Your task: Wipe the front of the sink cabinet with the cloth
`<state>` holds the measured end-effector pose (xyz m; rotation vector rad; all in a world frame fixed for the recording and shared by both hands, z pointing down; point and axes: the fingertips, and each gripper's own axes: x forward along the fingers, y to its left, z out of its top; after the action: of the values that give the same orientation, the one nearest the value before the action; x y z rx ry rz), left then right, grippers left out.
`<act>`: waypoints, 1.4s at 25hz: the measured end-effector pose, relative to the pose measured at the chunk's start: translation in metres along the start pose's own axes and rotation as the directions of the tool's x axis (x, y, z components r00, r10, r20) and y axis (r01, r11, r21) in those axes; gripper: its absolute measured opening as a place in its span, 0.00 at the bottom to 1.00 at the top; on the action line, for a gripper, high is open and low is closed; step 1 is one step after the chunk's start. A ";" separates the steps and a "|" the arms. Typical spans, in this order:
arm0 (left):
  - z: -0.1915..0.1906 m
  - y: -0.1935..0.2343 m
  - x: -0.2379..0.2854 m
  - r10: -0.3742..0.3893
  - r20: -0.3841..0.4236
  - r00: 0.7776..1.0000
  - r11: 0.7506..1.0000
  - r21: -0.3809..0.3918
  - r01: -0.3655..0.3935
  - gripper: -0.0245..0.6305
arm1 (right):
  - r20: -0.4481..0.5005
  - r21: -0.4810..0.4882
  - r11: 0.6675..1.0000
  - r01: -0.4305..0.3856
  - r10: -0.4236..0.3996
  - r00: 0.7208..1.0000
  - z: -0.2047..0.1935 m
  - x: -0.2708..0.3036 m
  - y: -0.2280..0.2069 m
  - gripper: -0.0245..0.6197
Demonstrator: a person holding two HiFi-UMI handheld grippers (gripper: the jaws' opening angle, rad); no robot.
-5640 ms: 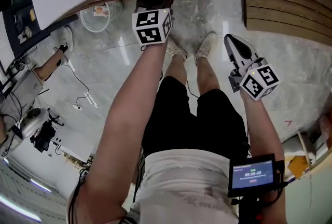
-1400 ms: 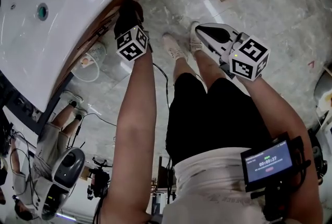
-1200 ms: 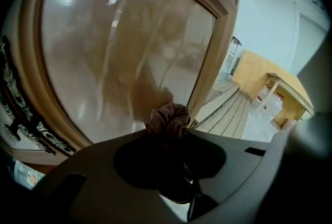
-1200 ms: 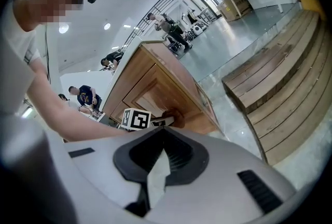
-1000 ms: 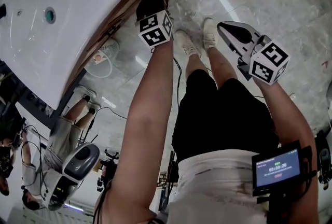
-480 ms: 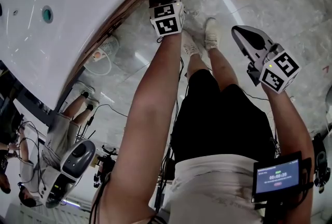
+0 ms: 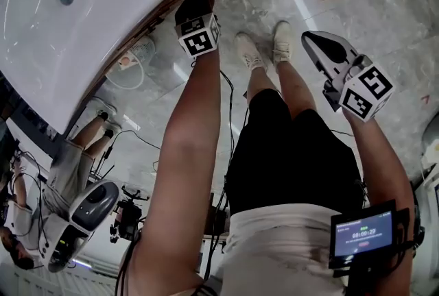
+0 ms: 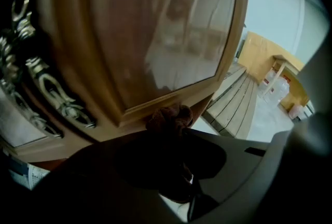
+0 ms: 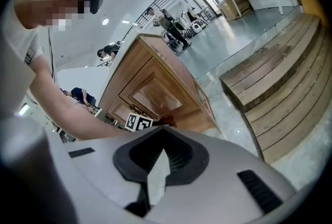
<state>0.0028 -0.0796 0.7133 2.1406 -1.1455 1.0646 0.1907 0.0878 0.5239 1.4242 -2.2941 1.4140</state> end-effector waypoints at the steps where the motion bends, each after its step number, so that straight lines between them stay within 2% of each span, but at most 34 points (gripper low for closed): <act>1: -0.007 0.014 -0.004 0.014 -0.002 1.000 1.000 -0.005 -0.014 0.22 | -0.003 -0.003 1.000 -0.001 0.001 1.000 -0.001 0.005 0.005 0.06; 6: -0.040 0.090 -0.036 0.087 -0.008 0.996 0.993 -0.079 -0.087 0.22 | -0.031 -0.033 0.999 -0.005 0.004 1.000 -0.014 0.037 0.041 0.06; 8: -0.046 0.096 -0.043 0.105 -0.012 0.994 0.988 -0.112 -0.106 0.22 | -0.035 -0.040 0.999 -0.008 0.006 0.999 -0.013 0.038 0.043 0.06; 12: -0.043 0.101 -0.058 0.117 0.002 0.993 0.989 -0.095 -0.117 0.22 | -0.036 -0.062 0.997 -0.052 0.050 0.998 -0.009 0.050 0.050 0.06; 14: -0.048 0.093 -0.072 0.119 0.007 0.993 0.987 -0.112 -0.118 0.22 | -0.070 -0.072 0.995 -0.071 0.066 0.995 -0.015 0.050 0.052 0.06; 18: -0.035 0.100 -0.104 0.128 0.066 0.990 0.982 -0.151 -0.117 0.22 | -0.089 -0.093 0.989 -0.118 0.110 0.990 -0.017 0.066 0.064 0.06; 25: -0.013 0.096 -0.169 0.084 0.166 0.983 0.982 -0.182 -0.053 0.22 | -0.133 -0.183 0.960 -0.212 0.189 0.973 -0.008 0.087 0.093 0.06; 28: -0.006 0.070 -0.225 0.031 0.178 0.984 0.984 -0.178 0.002 0.22 | -0.141 -0.218 0.954 -0.207 0.180 0.974 0.006 0.062 0.122 0.06; 31: 0.015 0.049 -0.294 -0.020 0.204 0.979 0.986 -0.159 0.054 0.22 | -0.112 -0.264 0.943 -0.203 0.179 0.977 0.043 0.039 0.163 0.06; 35: 0.047 0.068 -0.329 -0.045 0.265 0.963 0.979 -0.179 0.095 0.22 | -0.037 -0.334 0.919 -0.210 0.210 0.977 0.103 0.054 0.192 0.06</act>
<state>-0.1489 0.0047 0.4219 2.1936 -1.2230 0.6267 0.0550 0.0022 0.3677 1.1054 -2.5949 0.9919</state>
